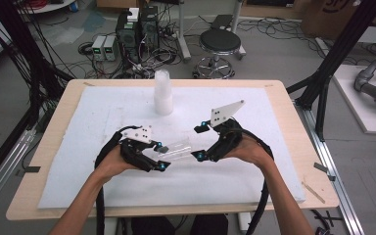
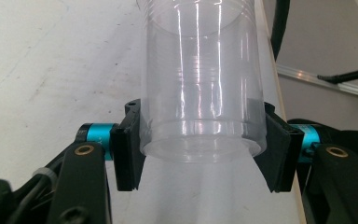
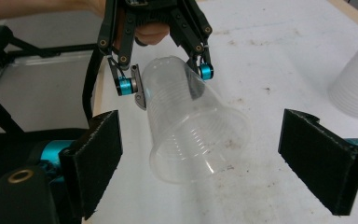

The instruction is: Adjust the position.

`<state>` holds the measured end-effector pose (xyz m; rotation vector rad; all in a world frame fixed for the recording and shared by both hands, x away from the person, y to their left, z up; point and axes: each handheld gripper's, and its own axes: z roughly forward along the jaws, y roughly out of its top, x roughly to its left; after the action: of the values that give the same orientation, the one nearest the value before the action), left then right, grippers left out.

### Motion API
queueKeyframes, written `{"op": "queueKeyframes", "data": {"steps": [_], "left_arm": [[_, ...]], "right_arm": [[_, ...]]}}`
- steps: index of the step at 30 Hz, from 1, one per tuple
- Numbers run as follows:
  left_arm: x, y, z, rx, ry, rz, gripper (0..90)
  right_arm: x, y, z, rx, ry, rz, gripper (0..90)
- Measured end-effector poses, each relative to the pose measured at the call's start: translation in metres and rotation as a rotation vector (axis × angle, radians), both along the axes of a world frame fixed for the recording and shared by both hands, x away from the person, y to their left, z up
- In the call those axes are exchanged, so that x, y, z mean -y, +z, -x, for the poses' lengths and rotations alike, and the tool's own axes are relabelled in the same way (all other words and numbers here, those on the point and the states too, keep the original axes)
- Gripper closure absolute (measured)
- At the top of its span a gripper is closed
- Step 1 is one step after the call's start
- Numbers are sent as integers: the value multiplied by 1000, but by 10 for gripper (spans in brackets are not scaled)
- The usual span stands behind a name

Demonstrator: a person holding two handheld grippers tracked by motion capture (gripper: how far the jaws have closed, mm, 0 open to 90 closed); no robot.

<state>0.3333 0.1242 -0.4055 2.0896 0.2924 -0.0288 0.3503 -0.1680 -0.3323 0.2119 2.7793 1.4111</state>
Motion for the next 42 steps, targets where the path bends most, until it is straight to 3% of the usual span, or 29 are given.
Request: {"op": "queueKeyframes", "data": {"steps": [2,6,9,15,33,42], "left_arm": [[-2,-1,0,10,10,14,416],[-9,-3,2,17,14,119,417],[-15,-3,3,23,14,204,417],[-22,2,5,49,4,314,417],[-17,4,10,88,-16,393,417],[-3,5,10,94,-25,433,417]], "right_arm": [[3,-1,0,0,-4,-16,137],[8,-3,2,-3,-11,-44,137],[13,-6,4,-6,-12,-94,137],[19,-11,6,-21,-24,-163,138],[21,-29,8,-52,4,-344,138],[9,-31,7,-65,25,-377,138]]}}
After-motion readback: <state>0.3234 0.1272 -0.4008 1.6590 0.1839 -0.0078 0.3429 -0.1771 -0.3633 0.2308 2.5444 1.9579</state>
